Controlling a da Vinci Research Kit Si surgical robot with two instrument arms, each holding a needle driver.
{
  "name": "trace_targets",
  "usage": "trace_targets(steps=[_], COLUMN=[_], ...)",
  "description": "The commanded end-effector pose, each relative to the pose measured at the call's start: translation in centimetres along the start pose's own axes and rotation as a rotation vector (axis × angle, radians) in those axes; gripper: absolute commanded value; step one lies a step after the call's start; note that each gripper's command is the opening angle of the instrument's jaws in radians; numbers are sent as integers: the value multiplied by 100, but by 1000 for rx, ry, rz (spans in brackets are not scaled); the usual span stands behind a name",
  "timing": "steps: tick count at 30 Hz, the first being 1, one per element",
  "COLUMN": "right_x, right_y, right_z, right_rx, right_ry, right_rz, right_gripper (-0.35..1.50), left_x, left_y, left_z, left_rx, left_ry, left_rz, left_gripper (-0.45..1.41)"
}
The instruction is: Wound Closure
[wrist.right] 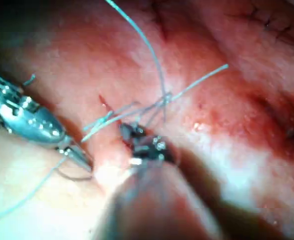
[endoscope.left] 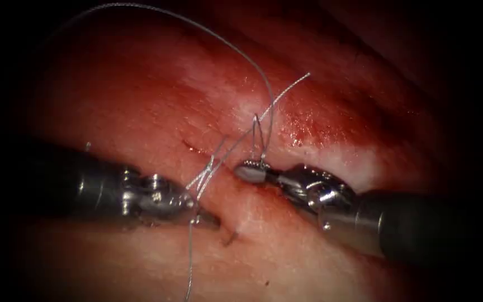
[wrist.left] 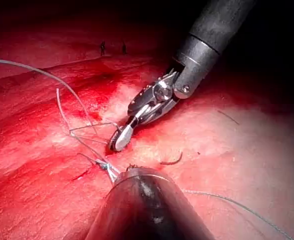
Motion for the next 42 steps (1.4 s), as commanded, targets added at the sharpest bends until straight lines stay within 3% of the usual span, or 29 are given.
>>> trace_targets(steps=[1,6,7,8,9,10,11,13,22,35,38,41,42], right_x=[-8,2,6,12,16,25,30,36,42,30,29,28,28], right_y=[-3,0,2,7,10,18,23,31,51,58,59,59,59], right_z=[8,7,6,5,3,-2,-7,-16,-54,-48,-47,-47,-47], right_rx=[18,47,43,33,24,10,0,-10,-29,-46,-46,-47,-47], right_ry=[-9,43,64,94,112,134,145,153,171,190,191,191,191], right_rz=[-1,2,4,-17,-32,-59,-75,-99,-112,-119,-121,-121,-121], right_gripper=[-35,-35,-25,17,37,78,89,96,91,83,81,78,76], left_x=[0,0,0,-1,-1,-1,0,0,2,26,30,30,29], left_y=[1,2,3,5,6,9,10,12,22,28,24,20,20], left_z=[9,8,7,6,5,2,1,0,1,16,20,22,22], left_rx=[-2,-2,-2,-2,-2,0,5,-8,-89,-122,-119,-109,-114], left_ry=[1,12,18,29,41,67,84,121,297,383,392,398,398], left_rz=[8,27,27,40,52,94,106,138,217,271,274,265,213], left_gripper=[-11,-8,-6,-3,-1,9,14,20,49,73,61,10,-27])
